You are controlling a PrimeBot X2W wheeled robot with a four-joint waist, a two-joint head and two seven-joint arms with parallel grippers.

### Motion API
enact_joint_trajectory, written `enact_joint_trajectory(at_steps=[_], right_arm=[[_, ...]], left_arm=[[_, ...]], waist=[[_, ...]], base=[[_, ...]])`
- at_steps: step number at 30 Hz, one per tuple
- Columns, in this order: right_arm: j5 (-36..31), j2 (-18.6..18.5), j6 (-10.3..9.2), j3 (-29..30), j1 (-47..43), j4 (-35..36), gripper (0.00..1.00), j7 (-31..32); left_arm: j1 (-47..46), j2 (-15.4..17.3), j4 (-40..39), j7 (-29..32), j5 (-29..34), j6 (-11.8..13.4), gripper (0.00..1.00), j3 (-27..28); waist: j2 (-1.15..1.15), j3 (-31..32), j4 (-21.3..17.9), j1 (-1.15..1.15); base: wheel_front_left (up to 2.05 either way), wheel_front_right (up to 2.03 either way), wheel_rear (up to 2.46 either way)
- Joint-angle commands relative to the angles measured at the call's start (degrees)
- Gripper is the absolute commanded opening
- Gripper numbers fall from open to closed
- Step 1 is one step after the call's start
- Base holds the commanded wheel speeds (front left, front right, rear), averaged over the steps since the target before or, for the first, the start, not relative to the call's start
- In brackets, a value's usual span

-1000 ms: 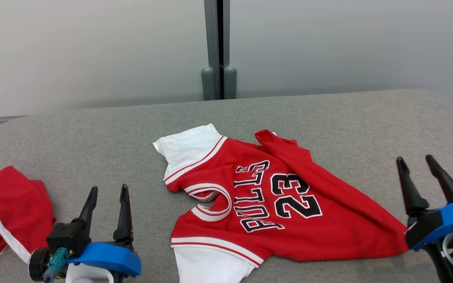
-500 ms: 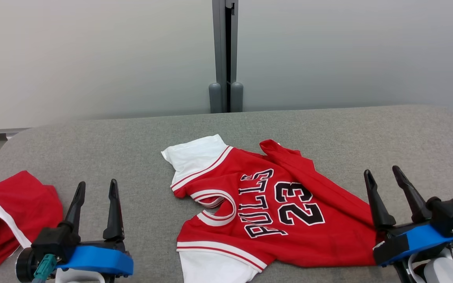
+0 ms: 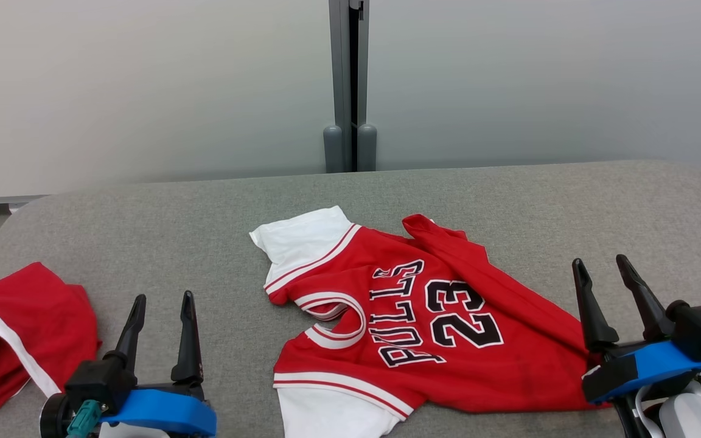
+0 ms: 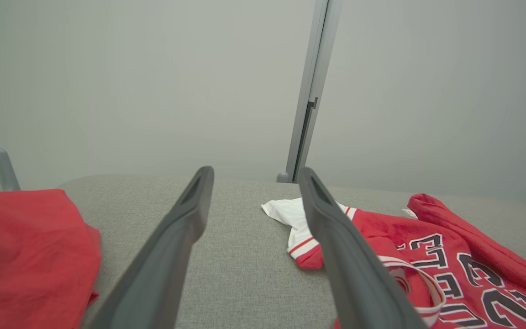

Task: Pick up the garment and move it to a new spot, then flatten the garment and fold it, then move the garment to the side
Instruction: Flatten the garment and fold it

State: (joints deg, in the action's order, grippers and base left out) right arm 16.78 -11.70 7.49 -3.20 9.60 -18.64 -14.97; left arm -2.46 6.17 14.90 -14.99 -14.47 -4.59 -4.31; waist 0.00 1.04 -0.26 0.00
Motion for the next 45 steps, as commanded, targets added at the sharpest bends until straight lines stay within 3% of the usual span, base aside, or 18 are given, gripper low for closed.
enact_joint_trajectory(at_steps=[1,18,22,28,34,39,45], right_arm=[[0.1,0.0,0.01,0.2,0.7,0.2,1.00,-0.3],[-0.1,-1.7,0.01,0.3,0.8,-1.0,1.00,-0.3],[0.3,-4.1,0.01,1.3,-0.4,-4.7,1.00,2.7],[1.6,-6.8,0.01,4.4,-2.3,-10.6,1.00,12.4],[2.9,-6.3,0.01,6.8,-1.3,-16.0,1.00,18.7],[2.9,-5.4,0.01,7.3,-0.1,-19.4,1.00,21.4],[3.3,-4.5,0.01,6.3,1.2,-21.3,1.00,21.9]], left_arm=[[-0.6,-0.1,0.1,-0.3,0.4,-0.3,1.00,0.3],[0.0,-1.5,2.8,0.4,0.3,-1.9,1.00,0.3],[1.4,-0.3,2.8,5.9,-2.0,-2.6,1.00,-2.9],[4.9,2.4,-2.5,19.8,-7.9,-3.1,1.00,-9.9],[7.7,4.3,-7.1,32.3,-13.7,-2.9,1.00,-15.6],[8.6,4.5,-7.7,38.5,-16.1,-2.9,1.00,-17.8],[9.7,5.6,-7.4,45.3,-16.9,-0.7,1.00,-18.9]], waist=[[0.00,0.0,0.0,0.00],[0.00,-0.1,-0.3,0.00],[0.00,-0.4,-0.1,0.00],[0.00,-2.2,0.7,0.00],[0.00,-4.2,1.2,0.00],[0.00,-5.2,1.3,0.00],[0.00,-5.7,0.7,0.00]], base=[[0.00,0.00,0.00],[0.00,0.00,0.00],[0.00,0.00,0.00],[0.00,0.00,0.00],[0.00,0.00,0.00],[0.00,0.00,0.00],[0.00,0.00,0.00]])
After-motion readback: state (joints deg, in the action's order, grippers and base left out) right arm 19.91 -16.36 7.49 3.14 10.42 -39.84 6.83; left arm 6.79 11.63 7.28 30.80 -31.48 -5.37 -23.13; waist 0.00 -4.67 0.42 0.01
